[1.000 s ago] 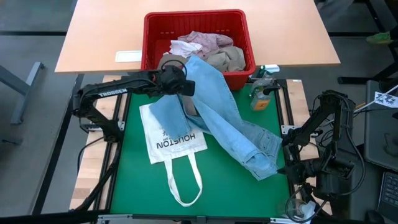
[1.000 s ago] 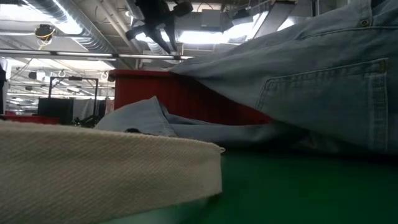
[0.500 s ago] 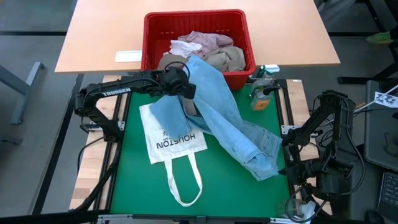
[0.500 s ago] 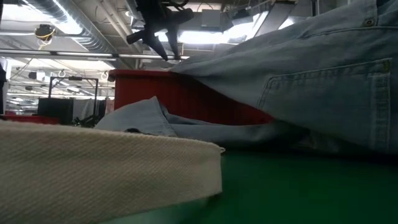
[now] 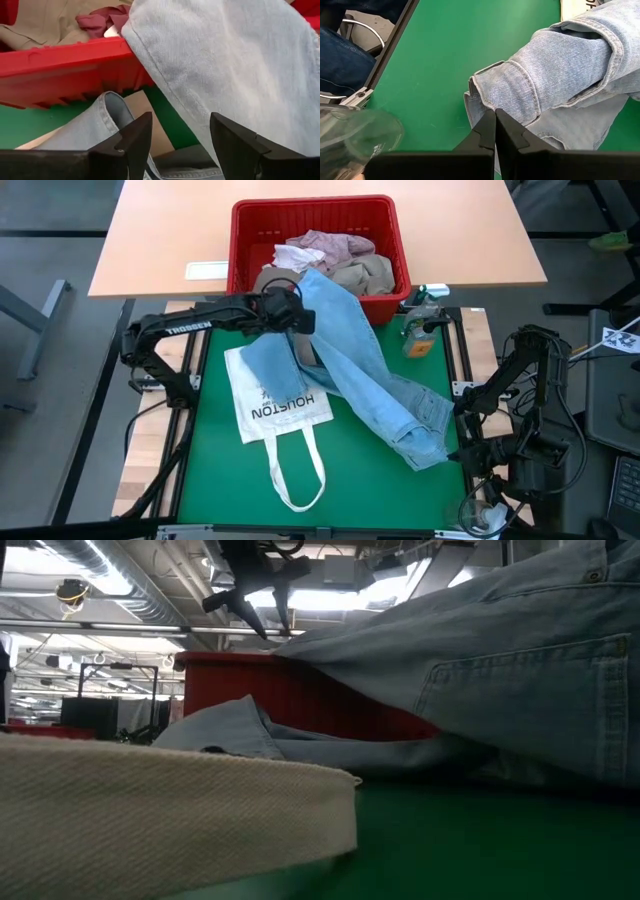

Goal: Fold laundry
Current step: Remove the light blue pants from the red bin

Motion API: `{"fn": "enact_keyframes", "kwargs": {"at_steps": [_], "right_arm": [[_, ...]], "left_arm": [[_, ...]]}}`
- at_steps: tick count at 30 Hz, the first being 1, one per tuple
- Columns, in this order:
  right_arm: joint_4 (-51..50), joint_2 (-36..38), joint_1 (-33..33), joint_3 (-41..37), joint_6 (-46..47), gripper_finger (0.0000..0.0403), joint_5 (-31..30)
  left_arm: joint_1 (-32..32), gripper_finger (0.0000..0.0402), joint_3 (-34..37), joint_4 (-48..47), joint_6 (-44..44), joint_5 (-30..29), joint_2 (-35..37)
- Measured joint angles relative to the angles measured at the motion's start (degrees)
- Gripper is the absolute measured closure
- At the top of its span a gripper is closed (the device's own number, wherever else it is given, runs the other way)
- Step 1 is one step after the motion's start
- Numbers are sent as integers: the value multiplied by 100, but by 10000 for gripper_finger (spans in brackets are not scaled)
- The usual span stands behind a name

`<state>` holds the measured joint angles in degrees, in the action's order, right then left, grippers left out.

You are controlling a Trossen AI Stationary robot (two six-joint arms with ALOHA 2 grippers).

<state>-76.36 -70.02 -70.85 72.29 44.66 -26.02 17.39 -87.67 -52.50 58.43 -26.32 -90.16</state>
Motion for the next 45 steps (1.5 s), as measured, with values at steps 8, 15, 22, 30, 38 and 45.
{"fn": "enact_keyframes", "kwargs": {"at_steps": [8,15,22,30,38,45], "right_arm": [[-2,0,0,0,0,402,0],[-2,0,-1,0,-2,402,11],[0,0,0,0,-2,402,13],[0,0,-2,0,-2,402,13],[7,-1,-1,0,0,402,15],[233,-2,-2,0,-18,402,-20]], "left_arm": [[93,209,585,986,159,-106,-114],[199,209,813,1378,71,-106,-117],[223,241,856,1593,-335,-69,-117],[156,384,854,1732,-951,32,-117],[-77,396,749,1865,-1544,32,171],[-659,398,331,1561,-1872,-292,715]]}}
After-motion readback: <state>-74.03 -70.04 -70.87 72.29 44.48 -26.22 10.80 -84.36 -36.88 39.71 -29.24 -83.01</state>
